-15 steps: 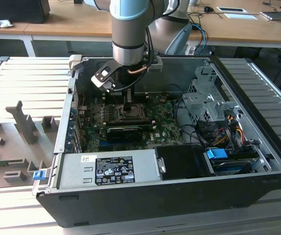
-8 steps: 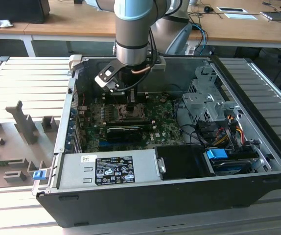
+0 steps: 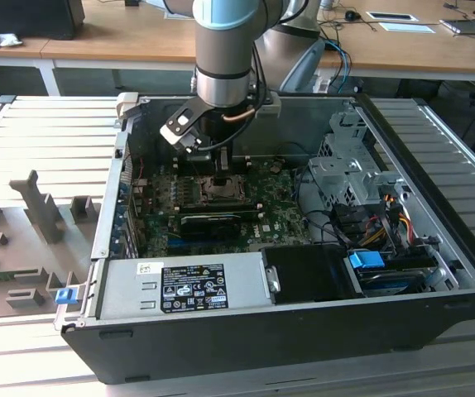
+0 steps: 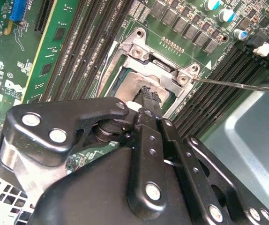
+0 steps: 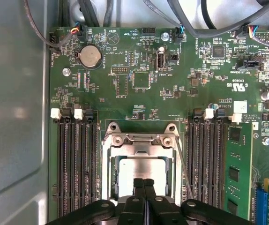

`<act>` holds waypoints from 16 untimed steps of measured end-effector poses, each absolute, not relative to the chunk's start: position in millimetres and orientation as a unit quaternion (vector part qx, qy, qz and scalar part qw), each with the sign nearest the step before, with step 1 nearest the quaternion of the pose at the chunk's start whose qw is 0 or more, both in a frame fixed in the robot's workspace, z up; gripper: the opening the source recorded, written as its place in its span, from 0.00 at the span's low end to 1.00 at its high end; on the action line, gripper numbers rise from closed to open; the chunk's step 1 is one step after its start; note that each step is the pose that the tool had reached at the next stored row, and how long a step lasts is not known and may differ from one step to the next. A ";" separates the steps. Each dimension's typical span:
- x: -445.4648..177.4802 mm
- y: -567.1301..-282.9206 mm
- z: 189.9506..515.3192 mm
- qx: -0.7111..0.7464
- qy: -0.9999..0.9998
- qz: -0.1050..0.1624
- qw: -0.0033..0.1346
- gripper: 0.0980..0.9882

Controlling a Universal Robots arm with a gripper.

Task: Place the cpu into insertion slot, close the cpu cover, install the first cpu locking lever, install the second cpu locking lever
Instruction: 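Install the first cpu locking lever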

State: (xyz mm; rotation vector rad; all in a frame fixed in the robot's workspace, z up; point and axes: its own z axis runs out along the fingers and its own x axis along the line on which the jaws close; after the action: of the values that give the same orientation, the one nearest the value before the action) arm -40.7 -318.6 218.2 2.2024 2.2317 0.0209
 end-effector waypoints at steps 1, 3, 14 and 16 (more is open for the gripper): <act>-40.7 -318.6 218.9 0.702 0.712 0.007 0.003 0.01; -40.7 -318.6 219.2 0.702 0.712 0.007 0.003 0.01; -40.7 -318.6 223.6 0.702 0.712 0.007 0.003 0.01; -40.7 -318.6 224.0 0.702 0.712 0.007 0.003 0.01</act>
State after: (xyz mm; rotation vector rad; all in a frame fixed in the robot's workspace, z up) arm -40.7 -318.6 224.0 2.2025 2.2317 0.0208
